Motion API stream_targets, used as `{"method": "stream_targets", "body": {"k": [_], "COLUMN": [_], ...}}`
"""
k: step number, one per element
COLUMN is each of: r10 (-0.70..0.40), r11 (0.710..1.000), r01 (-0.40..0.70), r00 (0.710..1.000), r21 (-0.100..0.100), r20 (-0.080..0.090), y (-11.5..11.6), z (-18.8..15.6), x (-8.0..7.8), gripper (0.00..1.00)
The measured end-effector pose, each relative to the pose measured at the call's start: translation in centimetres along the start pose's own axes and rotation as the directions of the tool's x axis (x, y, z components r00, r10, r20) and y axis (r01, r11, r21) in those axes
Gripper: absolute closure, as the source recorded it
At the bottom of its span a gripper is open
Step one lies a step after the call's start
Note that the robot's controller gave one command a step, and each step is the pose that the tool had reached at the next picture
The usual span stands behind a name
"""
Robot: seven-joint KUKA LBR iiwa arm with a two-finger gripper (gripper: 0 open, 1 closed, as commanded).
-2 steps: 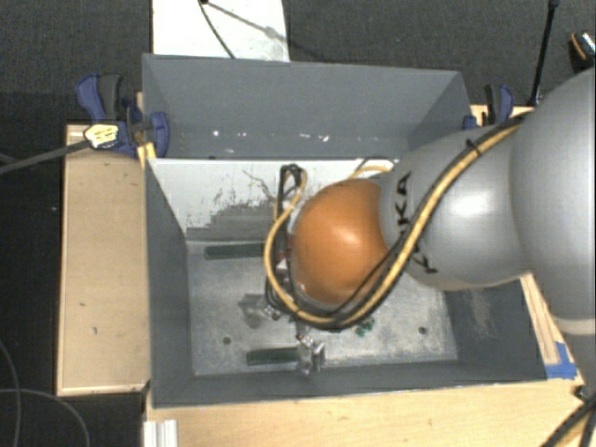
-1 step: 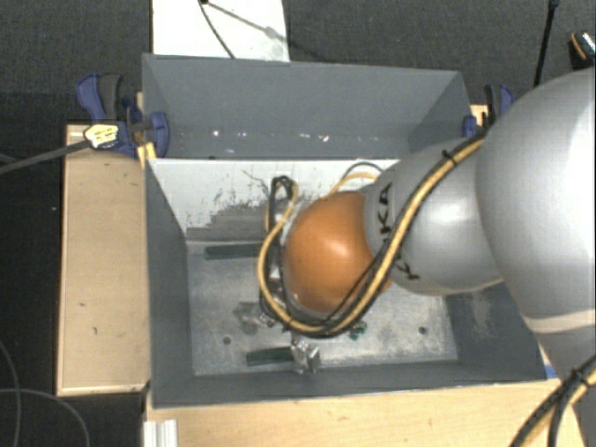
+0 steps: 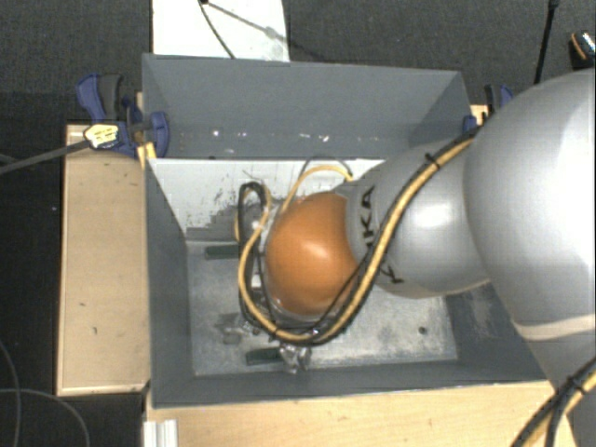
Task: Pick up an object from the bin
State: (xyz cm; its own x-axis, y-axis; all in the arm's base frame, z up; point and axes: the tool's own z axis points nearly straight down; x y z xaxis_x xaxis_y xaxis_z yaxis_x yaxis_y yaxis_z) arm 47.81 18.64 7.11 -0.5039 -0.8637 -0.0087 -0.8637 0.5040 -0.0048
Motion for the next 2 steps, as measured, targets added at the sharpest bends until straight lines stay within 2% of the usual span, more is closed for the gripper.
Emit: {"method": "stream_targets", "body": {"k": [1, 2], "r10": [0.006, 0.016], "r11": [1.000, 1.000], "r01": [-0.006, -0.016], "r00": [1.000, 1.000], "r21": [-0.003, -0.002], "r20": [-0.002, -0.002], "y": [0.1, 0.1], "z": [0.1, -2.6], "x": [0.1, -0.1], "gripper": [1.00, 1.00]}}
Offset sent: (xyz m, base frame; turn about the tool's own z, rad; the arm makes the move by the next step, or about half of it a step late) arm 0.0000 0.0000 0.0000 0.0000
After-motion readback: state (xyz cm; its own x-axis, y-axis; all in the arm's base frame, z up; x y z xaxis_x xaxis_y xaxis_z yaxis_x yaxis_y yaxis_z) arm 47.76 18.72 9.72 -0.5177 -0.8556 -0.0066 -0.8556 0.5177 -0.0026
